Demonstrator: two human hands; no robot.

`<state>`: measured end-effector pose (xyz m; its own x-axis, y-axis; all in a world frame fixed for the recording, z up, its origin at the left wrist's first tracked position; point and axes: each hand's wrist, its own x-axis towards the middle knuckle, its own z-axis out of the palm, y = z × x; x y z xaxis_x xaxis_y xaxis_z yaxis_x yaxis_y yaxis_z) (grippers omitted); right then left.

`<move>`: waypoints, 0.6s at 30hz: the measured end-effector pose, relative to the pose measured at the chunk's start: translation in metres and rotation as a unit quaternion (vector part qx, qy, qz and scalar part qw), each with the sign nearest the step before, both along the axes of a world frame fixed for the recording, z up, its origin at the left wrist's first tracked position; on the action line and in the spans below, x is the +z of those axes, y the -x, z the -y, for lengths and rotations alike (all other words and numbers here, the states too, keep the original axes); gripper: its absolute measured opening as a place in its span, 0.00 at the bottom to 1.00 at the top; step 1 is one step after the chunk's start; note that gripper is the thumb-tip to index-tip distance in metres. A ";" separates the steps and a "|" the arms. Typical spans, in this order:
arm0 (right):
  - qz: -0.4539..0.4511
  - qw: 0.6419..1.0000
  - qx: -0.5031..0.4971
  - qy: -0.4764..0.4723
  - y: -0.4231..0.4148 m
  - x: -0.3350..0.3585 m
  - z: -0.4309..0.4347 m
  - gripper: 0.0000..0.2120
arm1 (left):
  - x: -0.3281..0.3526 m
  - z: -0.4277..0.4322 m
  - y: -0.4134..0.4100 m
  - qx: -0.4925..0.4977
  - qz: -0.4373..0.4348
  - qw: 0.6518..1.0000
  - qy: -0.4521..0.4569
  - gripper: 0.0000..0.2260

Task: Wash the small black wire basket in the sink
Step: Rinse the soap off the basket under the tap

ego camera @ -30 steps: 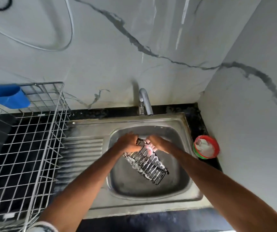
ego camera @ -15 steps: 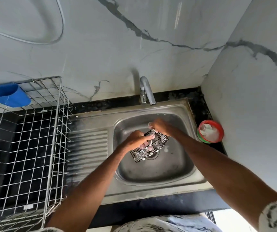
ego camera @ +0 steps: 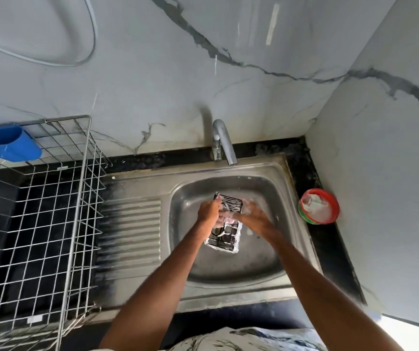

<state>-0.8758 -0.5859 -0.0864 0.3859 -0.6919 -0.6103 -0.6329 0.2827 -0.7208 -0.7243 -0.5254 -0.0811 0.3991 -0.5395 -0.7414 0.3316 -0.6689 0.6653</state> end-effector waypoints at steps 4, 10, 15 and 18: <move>-0.015 0.999 -0.026 -0.020 -0.008 -0.011 0.001 0.47 | -0.010 0.013 -0.003 0.040 0.011 0.999 0.002 0.14; -0.053 0.997 -0.061 -0.011 -0.028 0.001 0.013 0.26 | -0.009 0.027 -0.009 -0.038 0.112 0.991 0.057 0.21; 0.003 0.991 -0.126 -0.040 -0.017 -0.004 0.012 0.35 | -0.003 0.035 -0.031 -0.180 0.510 0.826 0.156 0.07; 0.030 0.987 -0.143 -0.068 -0.014 -0.010 0.012 0.38 | -0.002 0.056 -0.052 -0.343 0.606 0.687 0.208 0.28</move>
<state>-0.8623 -0.5982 -0.0959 0.2251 -0.6911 -0.6868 -0.4699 0.5405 -0.6979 -0.6722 -0.5813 -0.0832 0.1333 -0.9734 0.1865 -0.9329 -0.0597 0.3551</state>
